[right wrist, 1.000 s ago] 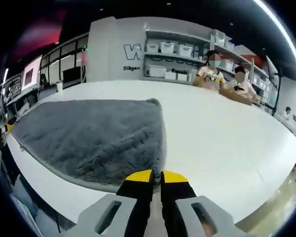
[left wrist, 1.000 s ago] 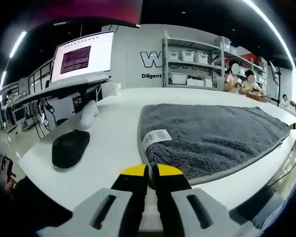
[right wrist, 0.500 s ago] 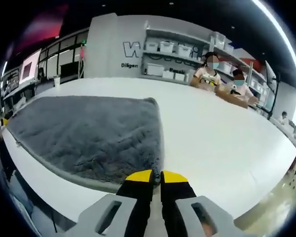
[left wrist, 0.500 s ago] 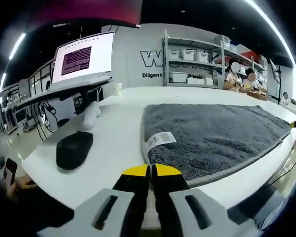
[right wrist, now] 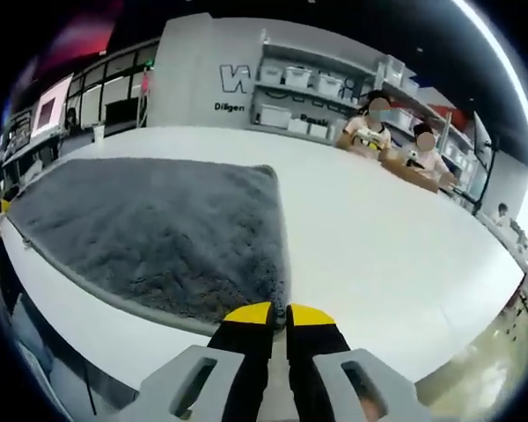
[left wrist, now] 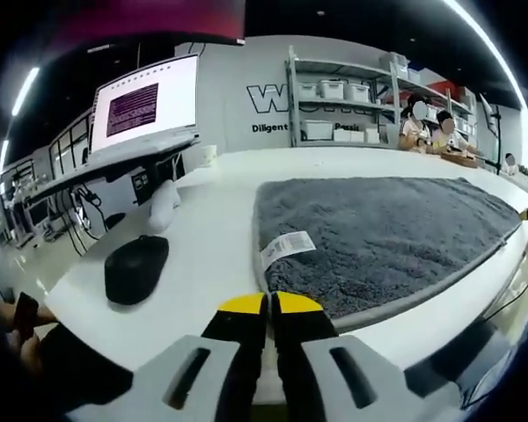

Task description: Open the folded towel by lifting each exposed corner and separating the folded layers until the towel lies flat within the target outline without major curled edges

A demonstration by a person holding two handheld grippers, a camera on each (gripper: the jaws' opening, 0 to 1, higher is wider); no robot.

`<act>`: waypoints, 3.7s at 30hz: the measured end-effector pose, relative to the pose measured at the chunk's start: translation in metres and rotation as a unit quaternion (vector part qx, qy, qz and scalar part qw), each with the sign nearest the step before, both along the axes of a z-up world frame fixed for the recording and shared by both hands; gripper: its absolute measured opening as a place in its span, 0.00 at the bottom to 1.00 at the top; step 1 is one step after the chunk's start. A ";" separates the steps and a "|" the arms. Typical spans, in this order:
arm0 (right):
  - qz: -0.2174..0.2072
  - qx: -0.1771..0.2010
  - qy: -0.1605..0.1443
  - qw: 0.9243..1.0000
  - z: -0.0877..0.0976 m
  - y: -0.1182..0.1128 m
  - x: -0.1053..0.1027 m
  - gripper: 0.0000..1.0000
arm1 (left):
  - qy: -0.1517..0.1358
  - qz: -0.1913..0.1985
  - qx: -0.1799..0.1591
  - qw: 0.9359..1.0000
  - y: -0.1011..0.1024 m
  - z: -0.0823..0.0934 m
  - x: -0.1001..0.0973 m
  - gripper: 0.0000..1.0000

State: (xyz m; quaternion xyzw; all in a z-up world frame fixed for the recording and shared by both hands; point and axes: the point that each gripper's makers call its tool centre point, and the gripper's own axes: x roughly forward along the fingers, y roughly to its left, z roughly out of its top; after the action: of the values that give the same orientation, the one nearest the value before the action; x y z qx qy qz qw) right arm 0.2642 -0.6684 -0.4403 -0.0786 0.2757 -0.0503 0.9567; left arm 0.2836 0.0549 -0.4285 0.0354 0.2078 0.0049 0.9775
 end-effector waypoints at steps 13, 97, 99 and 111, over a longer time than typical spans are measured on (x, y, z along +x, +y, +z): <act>-0.001 -0.022 0.017 1.000 -0.001 0.000 -0.005 0.00 | 0.012 0.000 0.014 1.000 0.001 -0.001 -0.003 0.02; 0.196 -0.085 -0.019 0.977 0.111 0.012 0.191 0.09 | -0.008 -0.129 -0.057 0.990 -0.078 0.028 -0.001 0.99; 0.200 -0.082 -0.010 0.976 0.104 0.012 0.201 0.08 | -0.008 -0.128 -0.057 0.990 -0.078 0.029 -0.002 0.99; 0.203 -0.018 0.026 0.979 0.059 0.015 0.249 0.07 | -0.009 -0.110 -0.054 0.992 -0.075 0.035 -0.007 0.99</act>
State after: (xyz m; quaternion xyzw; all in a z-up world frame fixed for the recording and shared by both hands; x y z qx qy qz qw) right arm 0.5135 -0.6533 -0.3813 -0.1518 0.2773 0.1423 0.9380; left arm 0.2766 -0.0200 -0.3935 0.0052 0.1939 -0.1133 0.9744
